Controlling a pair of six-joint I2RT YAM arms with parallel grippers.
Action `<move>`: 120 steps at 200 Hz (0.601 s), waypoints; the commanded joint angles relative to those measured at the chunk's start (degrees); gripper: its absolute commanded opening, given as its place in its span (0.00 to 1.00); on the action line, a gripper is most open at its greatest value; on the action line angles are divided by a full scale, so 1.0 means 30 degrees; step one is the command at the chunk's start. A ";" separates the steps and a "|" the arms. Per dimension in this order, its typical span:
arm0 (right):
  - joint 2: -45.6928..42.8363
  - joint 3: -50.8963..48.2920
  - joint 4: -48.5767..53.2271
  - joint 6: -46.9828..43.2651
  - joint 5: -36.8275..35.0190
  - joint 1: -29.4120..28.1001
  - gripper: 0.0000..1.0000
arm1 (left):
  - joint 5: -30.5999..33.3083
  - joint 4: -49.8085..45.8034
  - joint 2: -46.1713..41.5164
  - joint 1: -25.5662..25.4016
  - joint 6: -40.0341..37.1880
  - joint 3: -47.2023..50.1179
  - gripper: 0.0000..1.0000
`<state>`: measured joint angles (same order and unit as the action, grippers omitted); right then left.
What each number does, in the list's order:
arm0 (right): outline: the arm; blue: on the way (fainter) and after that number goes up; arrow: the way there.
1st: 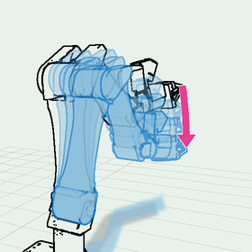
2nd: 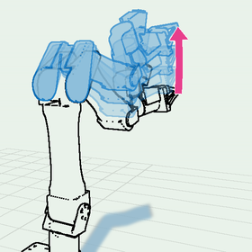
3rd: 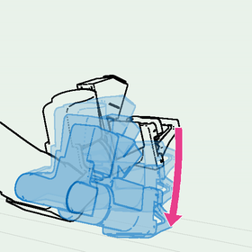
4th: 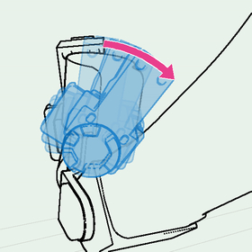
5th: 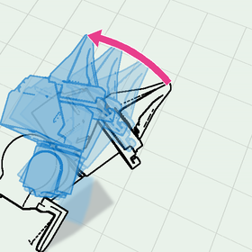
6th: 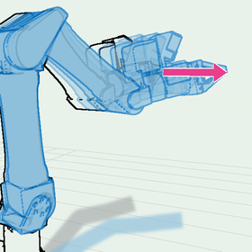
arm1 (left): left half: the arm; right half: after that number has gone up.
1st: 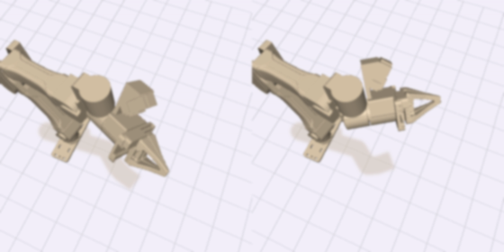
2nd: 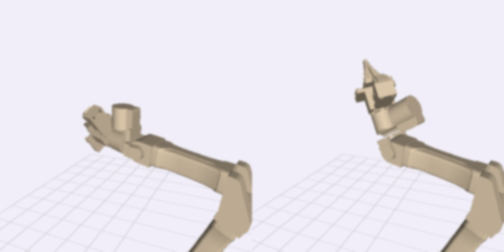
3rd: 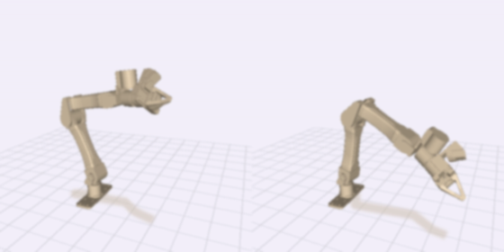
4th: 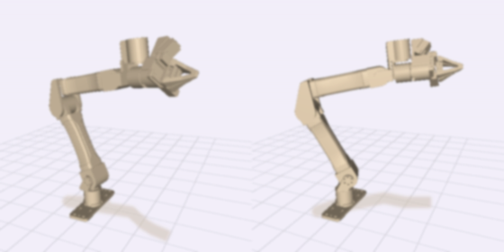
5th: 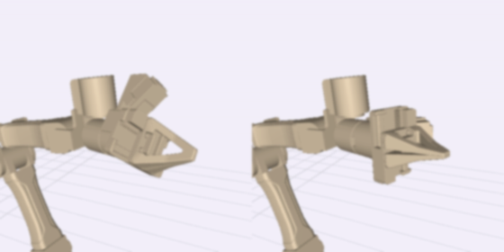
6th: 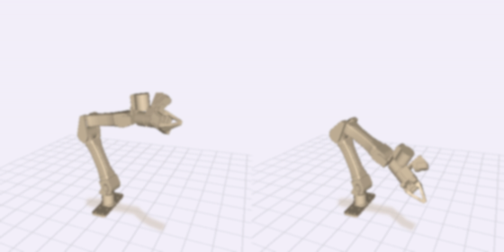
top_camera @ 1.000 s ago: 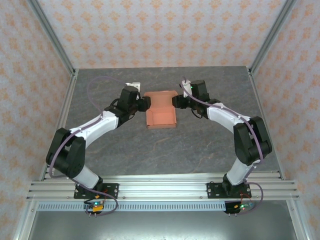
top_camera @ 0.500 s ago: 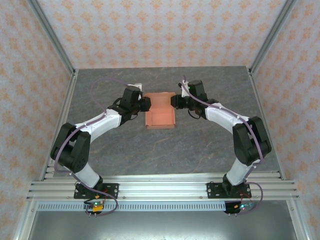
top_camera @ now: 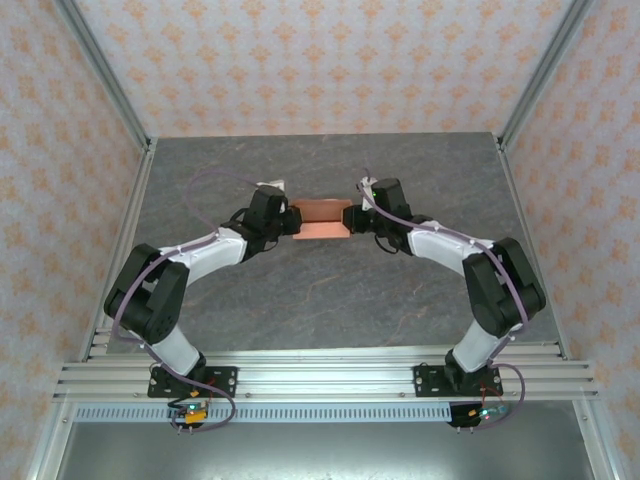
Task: Fold the paper box
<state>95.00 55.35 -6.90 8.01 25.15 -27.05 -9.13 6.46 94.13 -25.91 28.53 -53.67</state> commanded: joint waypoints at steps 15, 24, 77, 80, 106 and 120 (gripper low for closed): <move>-0.0963 -0.1863 -0.0419 0.0866 -0.0115 -0.0696 0.23 | 0.0845 0.0264 -0.0619 -0.1298 -0.0067 0.1251 0.15; -0.1453 -0.2285 -0.0508 0.1282 -0.0404 -0.0697 0.30 | 0.1345 0.0220 -0.0687 -0.1518 -0.0185 0.1407 0.15; -0.5326 -0.4775 -0.1345 0.3639 -0.0331 -0.0687 0.48 | 0.3459 0.0368 -0.0301 -0.2508 -0.0825 0.2003 0.13; -0.5549 -0.4884 -0.1273 0.3656 -0.0312 -0.0697 0.48 | 0.3515 0.0407 -0.0278 -0.2541 -0.0812 0.2014 0.12; -0.7288 -0.5633 -0.0639 0.2647 -0.0690 -0.0683 0.52 | 0.4198 0.0658 -0.0204 -0.2845 -0.0984 0.2204 0.11; -0.8144 -0.5996 -0.0308 0.1293 -0.0758 -0.0681 0.54 | 0.4463 0.0630 -0.0174 -0.2977 -0.1057 0.2198 0.11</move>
<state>74.85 39.35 -8.82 16.40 23.81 -28.86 0.75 9.89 92.64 -33.95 26.72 -48.47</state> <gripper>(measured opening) 0.521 0.116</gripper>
